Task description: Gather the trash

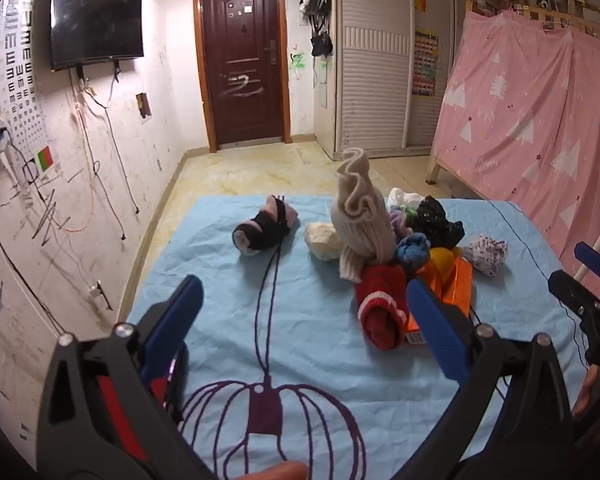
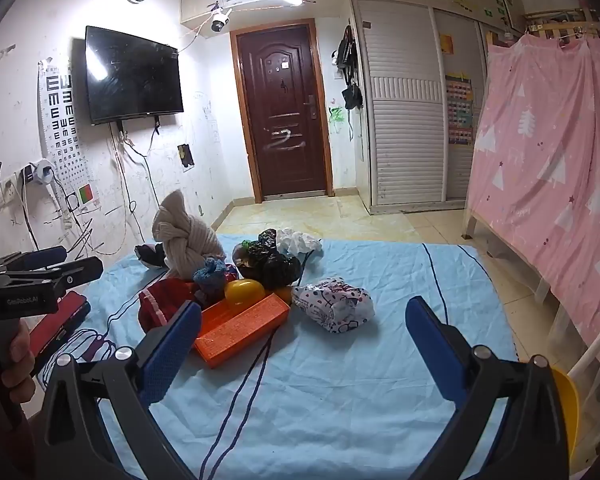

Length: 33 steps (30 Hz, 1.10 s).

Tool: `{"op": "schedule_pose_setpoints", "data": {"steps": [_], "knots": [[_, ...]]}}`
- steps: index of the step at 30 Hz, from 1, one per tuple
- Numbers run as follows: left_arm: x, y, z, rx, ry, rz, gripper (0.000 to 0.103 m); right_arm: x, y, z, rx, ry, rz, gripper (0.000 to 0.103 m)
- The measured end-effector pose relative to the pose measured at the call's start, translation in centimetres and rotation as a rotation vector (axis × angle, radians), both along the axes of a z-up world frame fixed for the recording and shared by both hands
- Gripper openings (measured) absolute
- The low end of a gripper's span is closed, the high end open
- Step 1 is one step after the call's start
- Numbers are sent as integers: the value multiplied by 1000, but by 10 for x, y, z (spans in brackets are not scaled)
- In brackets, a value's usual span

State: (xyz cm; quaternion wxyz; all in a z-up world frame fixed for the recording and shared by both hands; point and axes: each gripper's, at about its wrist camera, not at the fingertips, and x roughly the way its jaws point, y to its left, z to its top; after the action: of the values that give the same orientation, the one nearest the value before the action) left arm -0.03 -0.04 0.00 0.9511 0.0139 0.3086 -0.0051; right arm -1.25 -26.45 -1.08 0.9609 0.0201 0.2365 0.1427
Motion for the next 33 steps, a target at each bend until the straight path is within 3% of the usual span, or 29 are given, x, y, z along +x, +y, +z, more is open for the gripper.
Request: {"op": "schedule_pose_setpoints", "data": {"steps": [33], "knots": [[-1,-3,3,3,-3,-5,98,0,-2,12,-8,-16,-12,95]]}}
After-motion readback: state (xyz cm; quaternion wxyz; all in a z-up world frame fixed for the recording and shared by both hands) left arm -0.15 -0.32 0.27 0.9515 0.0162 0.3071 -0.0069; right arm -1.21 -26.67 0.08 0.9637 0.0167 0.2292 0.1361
